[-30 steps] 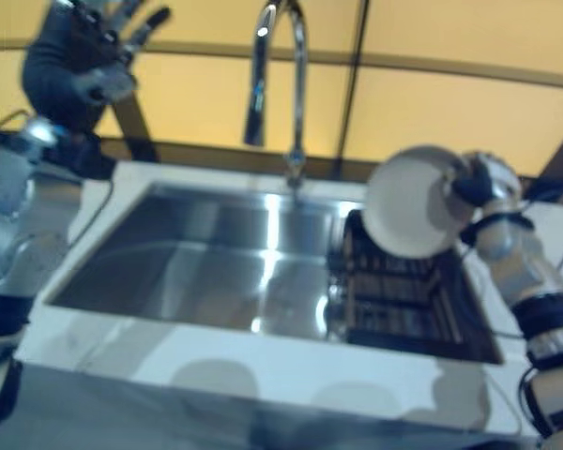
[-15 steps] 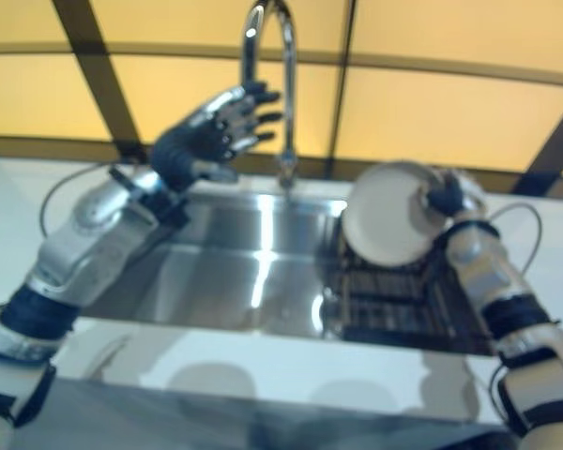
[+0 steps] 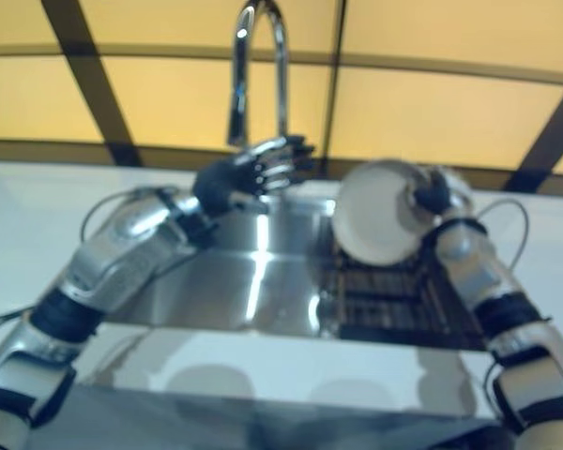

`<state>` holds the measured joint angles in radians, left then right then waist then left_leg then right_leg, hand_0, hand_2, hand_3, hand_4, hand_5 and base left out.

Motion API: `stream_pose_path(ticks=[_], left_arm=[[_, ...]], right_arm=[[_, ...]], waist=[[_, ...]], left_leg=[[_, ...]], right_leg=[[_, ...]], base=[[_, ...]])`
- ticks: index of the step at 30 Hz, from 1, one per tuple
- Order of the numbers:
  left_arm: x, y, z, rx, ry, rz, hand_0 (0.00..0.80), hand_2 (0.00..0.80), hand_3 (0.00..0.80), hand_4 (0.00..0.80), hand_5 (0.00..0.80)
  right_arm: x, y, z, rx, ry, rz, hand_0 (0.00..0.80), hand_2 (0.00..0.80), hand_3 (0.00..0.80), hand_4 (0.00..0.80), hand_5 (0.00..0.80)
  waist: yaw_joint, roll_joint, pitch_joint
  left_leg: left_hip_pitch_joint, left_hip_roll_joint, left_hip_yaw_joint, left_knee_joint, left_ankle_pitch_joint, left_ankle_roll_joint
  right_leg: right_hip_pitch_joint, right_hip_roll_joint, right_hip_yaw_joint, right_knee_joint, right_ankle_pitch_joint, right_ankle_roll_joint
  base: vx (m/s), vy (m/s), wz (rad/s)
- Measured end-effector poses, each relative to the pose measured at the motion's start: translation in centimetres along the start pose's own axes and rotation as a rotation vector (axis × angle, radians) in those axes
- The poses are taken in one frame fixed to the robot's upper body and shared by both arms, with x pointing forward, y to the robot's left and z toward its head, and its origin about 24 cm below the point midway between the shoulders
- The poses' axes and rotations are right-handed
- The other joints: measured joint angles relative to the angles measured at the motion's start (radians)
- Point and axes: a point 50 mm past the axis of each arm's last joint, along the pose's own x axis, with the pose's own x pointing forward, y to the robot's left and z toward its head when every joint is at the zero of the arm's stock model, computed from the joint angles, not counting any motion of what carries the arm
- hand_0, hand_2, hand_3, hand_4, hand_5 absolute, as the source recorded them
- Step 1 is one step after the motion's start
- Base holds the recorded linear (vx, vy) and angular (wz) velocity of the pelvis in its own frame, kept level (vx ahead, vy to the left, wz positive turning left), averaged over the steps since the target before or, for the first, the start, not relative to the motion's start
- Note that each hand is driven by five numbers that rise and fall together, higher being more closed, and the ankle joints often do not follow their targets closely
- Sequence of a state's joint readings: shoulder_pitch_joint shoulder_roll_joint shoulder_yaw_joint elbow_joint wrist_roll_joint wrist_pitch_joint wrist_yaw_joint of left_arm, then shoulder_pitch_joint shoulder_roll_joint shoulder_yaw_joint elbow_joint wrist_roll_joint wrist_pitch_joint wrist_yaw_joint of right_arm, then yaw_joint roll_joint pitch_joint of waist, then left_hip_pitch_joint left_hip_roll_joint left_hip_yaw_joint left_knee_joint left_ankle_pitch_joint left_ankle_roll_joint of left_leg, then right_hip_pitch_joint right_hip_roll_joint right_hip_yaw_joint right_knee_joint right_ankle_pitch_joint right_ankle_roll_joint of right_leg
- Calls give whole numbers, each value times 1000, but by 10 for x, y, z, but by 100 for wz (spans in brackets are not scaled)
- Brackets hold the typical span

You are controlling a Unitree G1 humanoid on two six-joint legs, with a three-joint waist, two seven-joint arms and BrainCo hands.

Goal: Take plates into dishwasher

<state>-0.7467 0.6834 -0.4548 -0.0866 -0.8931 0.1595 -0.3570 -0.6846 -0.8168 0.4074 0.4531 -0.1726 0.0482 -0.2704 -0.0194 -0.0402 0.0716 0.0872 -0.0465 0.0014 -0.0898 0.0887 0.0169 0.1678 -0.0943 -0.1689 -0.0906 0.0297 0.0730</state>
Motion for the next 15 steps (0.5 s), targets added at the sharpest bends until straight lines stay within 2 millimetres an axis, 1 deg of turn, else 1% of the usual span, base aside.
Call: stream_pose_path(ticks=[5, 9, 12, 15], left_arm=[[-4, 8, -9, -7, 64, 41, 0, 0, 0, 0, 0], [-7, 12, -14, -18, 92, 61, 0, 0, 0, 0, 0], [-12, 18, -23, -39, 119, 110, 0, 0, 0, 0, 0], [-15, 23, -28, -43, 141, 158, 0, 0, 0, 0, 0]], right_arm=[[0, -5, 24, 2, -137, -21, 800, 800, 800, 800, 800], [-2, -15, 34, -22, -214, -49, 800, 800, 800, 800, 800], [-5, -19, 37, -19, -240, -71, 800, 800, 800, 800, 800], [-7, -22, 34, -9, -241, -91, 800, 800, 800, 800, 800]], waist=[[-20, -2, 1], [-21, -2, 1], [-22, -4, 2], [-24, -8, 5]], left_leg=[[-2, 0, 2, 0, 0, 0], [-10, 3, 13, -1, 0, 1], [-9, 4, 20, -1, 0, 1], [-8, 5, 22, -1, 0, 0]], right_leg=[[-3, 0, 2, 0, 0, 0], [-15, 2, 12, 1, 4, -2], [-16, 2, 19, 1, 4, -2], [-17, 3, 21, 0, 4, -2]], base=[[1, 2, -1], [3, 15, -9], [1, 14, -6], [0, 0, 0]])
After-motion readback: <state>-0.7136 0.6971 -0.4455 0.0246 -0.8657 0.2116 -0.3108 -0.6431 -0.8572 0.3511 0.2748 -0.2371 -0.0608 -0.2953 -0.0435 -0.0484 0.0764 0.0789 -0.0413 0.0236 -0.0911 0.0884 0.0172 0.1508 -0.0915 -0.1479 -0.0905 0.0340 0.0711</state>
